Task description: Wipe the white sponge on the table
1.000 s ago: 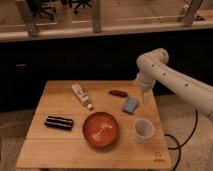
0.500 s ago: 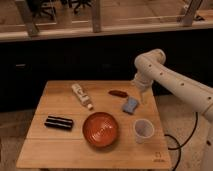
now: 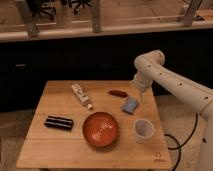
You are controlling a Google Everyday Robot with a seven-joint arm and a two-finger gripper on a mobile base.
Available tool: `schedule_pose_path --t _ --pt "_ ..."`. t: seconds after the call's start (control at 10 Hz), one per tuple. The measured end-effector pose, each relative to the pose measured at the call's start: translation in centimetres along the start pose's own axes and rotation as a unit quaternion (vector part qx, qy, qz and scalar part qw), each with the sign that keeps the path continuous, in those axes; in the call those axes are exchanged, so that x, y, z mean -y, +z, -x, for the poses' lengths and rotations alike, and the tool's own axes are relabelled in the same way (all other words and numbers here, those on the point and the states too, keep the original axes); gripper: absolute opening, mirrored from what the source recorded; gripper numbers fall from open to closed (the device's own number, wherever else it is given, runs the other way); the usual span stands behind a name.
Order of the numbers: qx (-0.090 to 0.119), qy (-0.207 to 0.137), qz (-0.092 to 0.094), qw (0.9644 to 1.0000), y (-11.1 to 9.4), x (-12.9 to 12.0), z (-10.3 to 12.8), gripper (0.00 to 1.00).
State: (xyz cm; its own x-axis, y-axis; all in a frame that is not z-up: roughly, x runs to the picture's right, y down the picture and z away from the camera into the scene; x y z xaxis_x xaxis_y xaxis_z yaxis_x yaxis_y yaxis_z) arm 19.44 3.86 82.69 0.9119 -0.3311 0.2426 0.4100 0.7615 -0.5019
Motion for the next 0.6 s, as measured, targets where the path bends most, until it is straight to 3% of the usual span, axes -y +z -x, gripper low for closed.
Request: schedule_pose_path --t 0.6 --pt "0.012 -0.021 0.002 0.9997 1.9 1.0 0.0 0.8"
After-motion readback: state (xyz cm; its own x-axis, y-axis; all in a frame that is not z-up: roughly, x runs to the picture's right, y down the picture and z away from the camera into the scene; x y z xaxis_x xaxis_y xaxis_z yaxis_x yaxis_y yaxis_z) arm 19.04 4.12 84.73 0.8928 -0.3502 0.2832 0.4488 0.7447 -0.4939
